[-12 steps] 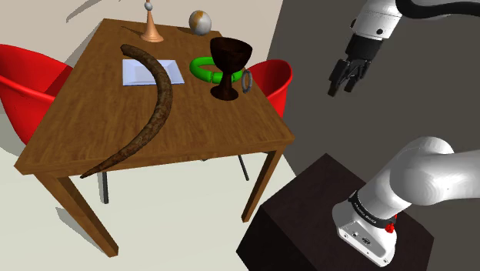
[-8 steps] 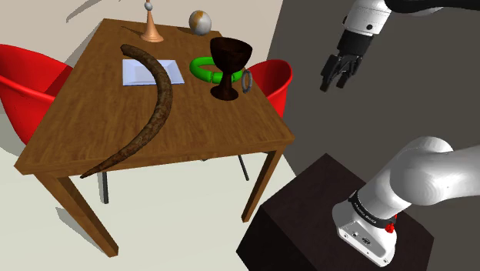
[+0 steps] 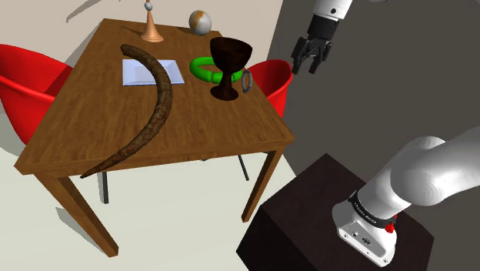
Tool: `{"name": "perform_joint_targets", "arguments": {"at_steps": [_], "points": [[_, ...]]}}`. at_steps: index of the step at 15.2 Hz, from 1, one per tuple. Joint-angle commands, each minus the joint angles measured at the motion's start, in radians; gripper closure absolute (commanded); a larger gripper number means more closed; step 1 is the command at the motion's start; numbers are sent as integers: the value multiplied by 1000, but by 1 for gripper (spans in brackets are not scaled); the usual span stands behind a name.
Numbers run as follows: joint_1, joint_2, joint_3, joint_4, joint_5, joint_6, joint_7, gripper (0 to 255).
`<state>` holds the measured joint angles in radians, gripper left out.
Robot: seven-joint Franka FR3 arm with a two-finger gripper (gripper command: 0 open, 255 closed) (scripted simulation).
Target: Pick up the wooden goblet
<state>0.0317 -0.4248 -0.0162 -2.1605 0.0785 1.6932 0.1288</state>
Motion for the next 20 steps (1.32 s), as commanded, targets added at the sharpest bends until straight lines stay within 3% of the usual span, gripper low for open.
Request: {"name": "perform_joint_targets", "arguments": {"at_steps": [1,10,17,20], "points": [[4,72,-1,69,13,11,1,0],[15,409,-4,452,73,-4,6,0],[10,711,0,879,118,-102,23,0],[10,710,0,851,119,-74,18,0]]}}
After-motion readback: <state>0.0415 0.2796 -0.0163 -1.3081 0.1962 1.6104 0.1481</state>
